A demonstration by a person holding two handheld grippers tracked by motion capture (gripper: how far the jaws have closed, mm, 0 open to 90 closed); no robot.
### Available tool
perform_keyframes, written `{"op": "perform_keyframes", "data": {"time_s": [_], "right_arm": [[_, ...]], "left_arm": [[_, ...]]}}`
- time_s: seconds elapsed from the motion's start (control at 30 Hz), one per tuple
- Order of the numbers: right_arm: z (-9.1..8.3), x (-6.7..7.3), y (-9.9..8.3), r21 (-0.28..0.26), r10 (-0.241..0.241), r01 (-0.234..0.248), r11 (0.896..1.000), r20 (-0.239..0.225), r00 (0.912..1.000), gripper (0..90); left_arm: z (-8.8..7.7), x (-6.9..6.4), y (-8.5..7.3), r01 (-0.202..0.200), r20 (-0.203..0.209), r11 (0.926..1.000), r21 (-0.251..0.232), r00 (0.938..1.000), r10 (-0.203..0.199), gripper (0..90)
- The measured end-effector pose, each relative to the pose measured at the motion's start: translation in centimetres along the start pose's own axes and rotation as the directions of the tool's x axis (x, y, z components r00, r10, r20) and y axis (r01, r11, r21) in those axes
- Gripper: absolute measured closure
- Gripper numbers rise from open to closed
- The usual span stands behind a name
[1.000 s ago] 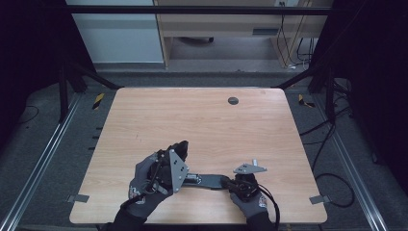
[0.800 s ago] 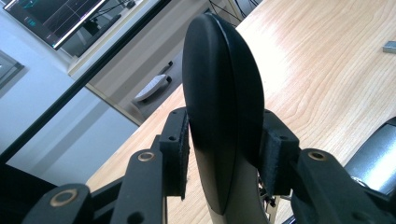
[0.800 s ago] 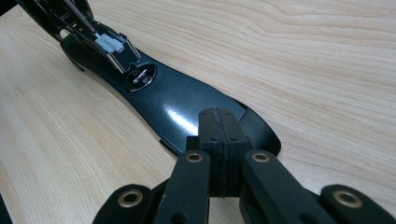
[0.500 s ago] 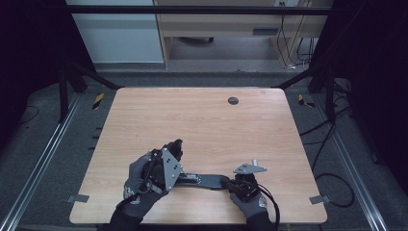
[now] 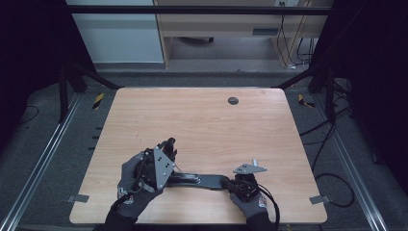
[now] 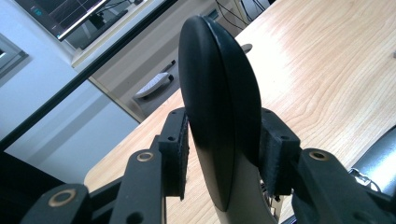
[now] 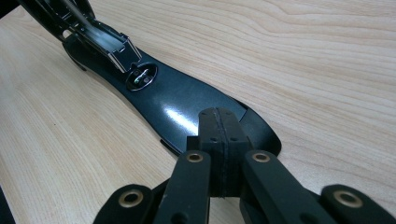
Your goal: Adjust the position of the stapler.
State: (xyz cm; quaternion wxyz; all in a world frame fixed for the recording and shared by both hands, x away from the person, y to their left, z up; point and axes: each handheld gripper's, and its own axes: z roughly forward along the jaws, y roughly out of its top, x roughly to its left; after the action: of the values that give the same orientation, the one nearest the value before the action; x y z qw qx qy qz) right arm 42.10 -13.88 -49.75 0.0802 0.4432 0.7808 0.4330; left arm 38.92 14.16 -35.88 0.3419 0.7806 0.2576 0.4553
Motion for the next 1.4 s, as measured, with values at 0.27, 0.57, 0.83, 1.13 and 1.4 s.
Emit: {"op": "perform_keyframes", "data": {"time_s": [0.27,0.57,0.83,1.13,1.4], "right_arm": [[0.0,0.0,0.0,0.0,0.002,-0.002,1.0,-0.001,1.0,90.0],[0.0,0.0,0.0,-0.001,-0.002,0.002,1.0,-0.001,1.0,90.0],[0.0,0.0,0.0,-0.001,-0.001,0.001,1.0,-0.002,1.0,90.0],[0.0,0.0,0.0,0.0,0.0,0.0,1.0,-0.002,1.0,90.0],[0.0,0.0,0.0,0.001,-0.002,0.002,1.0,-0.002,1.0,90.0]], "left_arm": [[-0.6,1.5,-1.1,0.05,-0.013,0.9987,-0.009,0.9987,-0.05,56.8],[-1.0,2.0,-1.6,0.064,-0.021,0.9979,-0.014,0.9977,-0.064,56.3],[-1.1,2.5,-2.0,0.085,-0.023,0.9963,-0.014,0.9961,-0.086,55.9],[-1.3,3.2,-2.6,0.115,-0.027,0.9933,-0.013,0.993,-0.115,55.4],[-1.4,3.5,-2.9,0.127,-0.027,0.9919,-0.015,0.9915,-0.127,54.8]]}}
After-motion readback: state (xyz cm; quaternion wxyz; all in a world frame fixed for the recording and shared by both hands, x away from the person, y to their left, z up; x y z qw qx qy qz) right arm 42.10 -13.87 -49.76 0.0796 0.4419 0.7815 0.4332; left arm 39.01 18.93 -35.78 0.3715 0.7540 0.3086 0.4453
